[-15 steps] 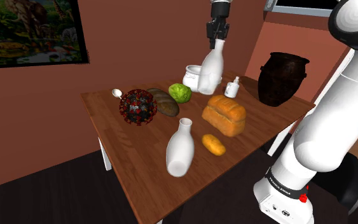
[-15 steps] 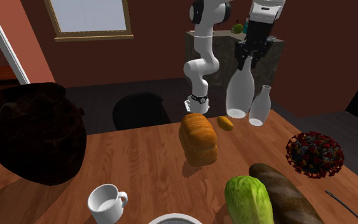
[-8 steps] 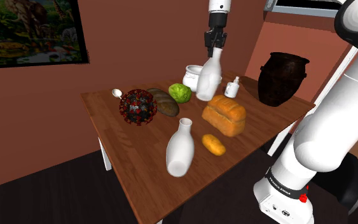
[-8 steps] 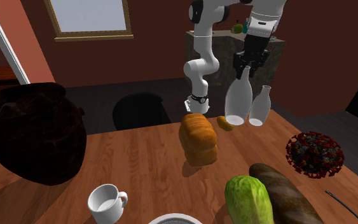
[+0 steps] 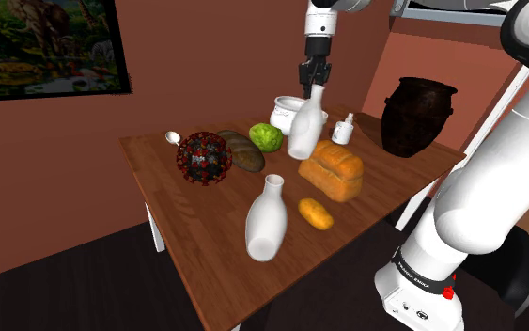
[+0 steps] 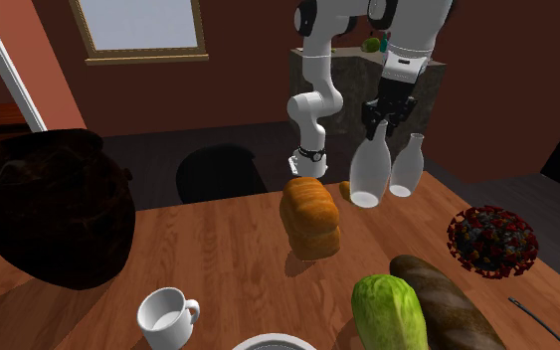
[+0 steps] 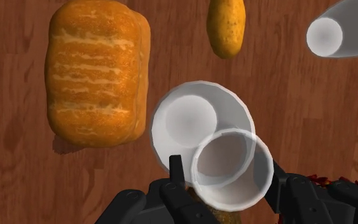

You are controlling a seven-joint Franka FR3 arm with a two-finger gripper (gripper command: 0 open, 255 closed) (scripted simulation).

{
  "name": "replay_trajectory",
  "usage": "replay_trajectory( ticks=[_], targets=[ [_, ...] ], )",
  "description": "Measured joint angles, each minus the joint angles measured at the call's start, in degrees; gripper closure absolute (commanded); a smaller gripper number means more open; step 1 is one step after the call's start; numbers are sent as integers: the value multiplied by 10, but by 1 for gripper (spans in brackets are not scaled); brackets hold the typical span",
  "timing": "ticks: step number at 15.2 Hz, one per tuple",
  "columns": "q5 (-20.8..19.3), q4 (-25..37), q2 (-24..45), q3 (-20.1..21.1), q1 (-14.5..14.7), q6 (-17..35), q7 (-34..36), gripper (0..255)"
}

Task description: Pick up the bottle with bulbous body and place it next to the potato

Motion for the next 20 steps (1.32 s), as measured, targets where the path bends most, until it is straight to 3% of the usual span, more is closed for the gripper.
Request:
replay_trajectory(
  ticks=[20],
  targets=[
    [-1, -152, 2, -3, -2, 154, 0, 255]
  ],
)
